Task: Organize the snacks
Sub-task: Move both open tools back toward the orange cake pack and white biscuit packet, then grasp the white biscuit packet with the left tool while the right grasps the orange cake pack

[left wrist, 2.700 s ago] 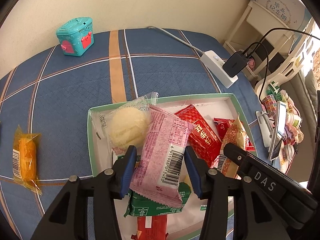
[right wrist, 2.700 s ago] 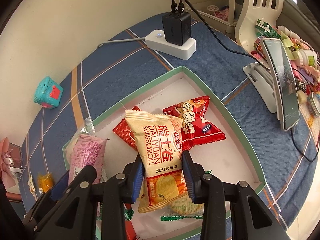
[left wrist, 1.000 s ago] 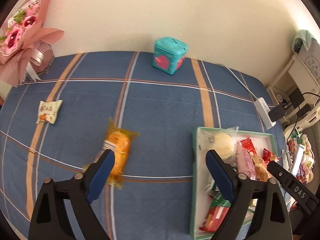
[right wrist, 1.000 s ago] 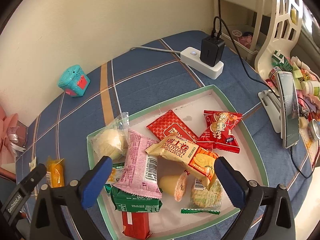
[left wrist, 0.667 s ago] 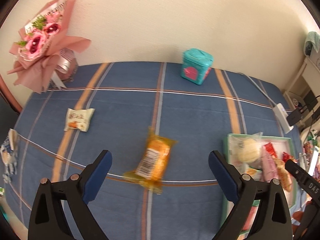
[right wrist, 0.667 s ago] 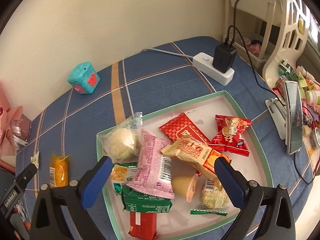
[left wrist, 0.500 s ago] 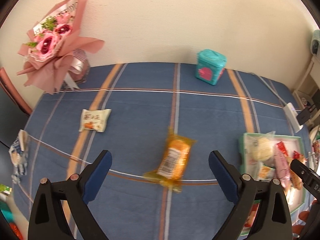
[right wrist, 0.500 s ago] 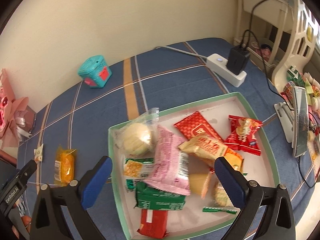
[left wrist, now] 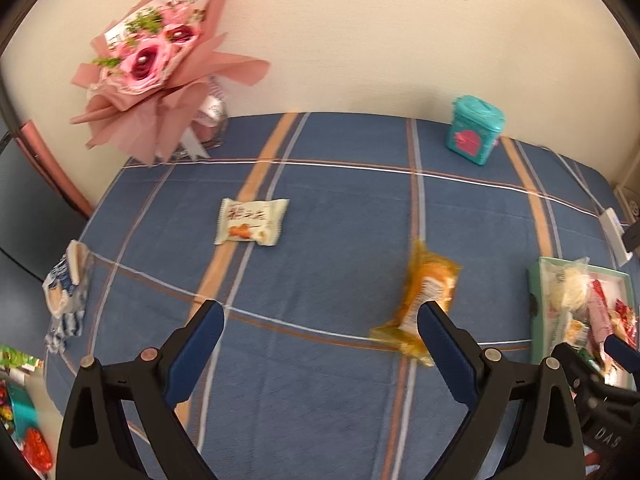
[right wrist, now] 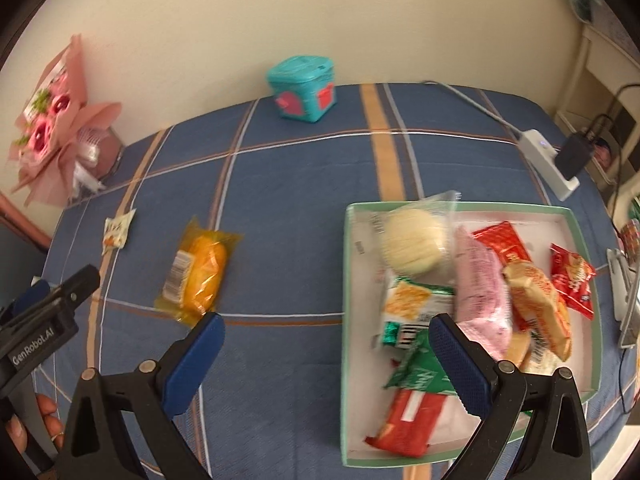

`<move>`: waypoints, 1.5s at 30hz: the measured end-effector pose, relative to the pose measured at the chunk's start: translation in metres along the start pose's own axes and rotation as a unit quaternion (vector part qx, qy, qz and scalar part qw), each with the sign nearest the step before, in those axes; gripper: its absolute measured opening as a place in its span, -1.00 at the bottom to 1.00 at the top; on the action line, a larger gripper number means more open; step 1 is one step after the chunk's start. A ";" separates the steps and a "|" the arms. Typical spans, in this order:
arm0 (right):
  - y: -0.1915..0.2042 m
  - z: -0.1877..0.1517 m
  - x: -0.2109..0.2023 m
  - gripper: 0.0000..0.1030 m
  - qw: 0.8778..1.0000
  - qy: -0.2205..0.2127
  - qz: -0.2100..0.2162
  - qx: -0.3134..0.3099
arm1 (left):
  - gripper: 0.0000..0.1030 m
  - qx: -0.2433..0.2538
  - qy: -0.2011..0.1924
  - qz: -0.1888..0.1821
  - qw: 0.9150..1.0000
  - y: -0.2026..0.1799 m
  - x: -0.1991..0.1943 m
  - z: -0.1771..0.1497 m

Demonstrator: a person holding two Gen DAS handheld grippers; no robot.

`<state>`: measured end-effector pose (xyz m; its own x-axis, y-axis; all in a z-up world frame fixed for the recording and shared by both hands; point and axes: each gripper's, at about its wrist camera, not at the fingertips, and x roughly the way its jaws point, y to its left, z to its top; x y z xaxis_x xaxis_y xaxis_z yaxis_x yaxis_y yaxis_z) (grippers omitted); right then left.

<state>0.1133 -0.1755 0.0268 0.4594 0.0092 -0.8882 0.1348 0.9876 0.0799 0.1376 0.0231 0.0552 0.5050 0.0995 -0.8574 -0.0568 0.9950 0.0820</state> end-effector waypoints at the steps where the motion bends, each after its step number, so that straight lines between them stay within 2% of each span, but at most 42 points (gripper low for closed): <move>1: 0.006 -0.001 0.002 1.00 1.000 0.003 0.002 -0.006 | 0.89 -0.004 0.001 0.007 1.000 0.006 0.001 -0.001; 9: 0.042 -0.007 0.012 1.00 0.999 0.014 0.011 -0.032 | 0.89 -0.032 0.020 0.028 0.999 0.036 0.010 -0.004; 18: 0.063 -0.005 0.031 1.00 0.999 0.029 0.013 -0.044 | 0.89 -0.055 0.037 0.021 0.998 0.055 0.025 -0.003; 25: 0.072 0.007 0.054 1.00 0.998 0.040 0.045 -0.024 | 0.89 -0.057 0.044 0.016 0.997 0.070 0.039 0.001; 30: 0.081 0.013 0.069 1.00 0.997 0.047 0.066 -0.007 | 0.89 -0.082 0.059 0.002 0.995 0.089 0.056 0.000; 35: 0.089 0.019 0.081 1.00 0.996 0.048 0.071 -0.002 | 0.89 -0.099 0.055 -0.011 0.994 0.099 0.069 0.006; 39: 0.093 0.027 0.092 1.00 0.996 0.047 0.070 0.005 | 0.89 -0.091 0.057 -0.026 0.994 0.101 0.085 0.018; 42: 0.096 0.033 0.100 0.99 0.997 0.045 0.067 0.004 | 0.89 -0.064 0.054 -0.016 0.996 0.101 0.098 0.030; 45: 0.097 0.038 0.108 0.97 0.997 0.047 0.064 0.008 | 0.89 -0.069 0.061 -0.031 0.995 0.109 0.110 0.040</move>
<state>0.2091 -0.0849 -0.0439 0.3902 0.1500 -0.9084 0.0940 0.9750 0.2014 0.2218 0.1430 -0.0098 0.4026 0.0269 -0.9150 -0.1509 0.9878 -0.0374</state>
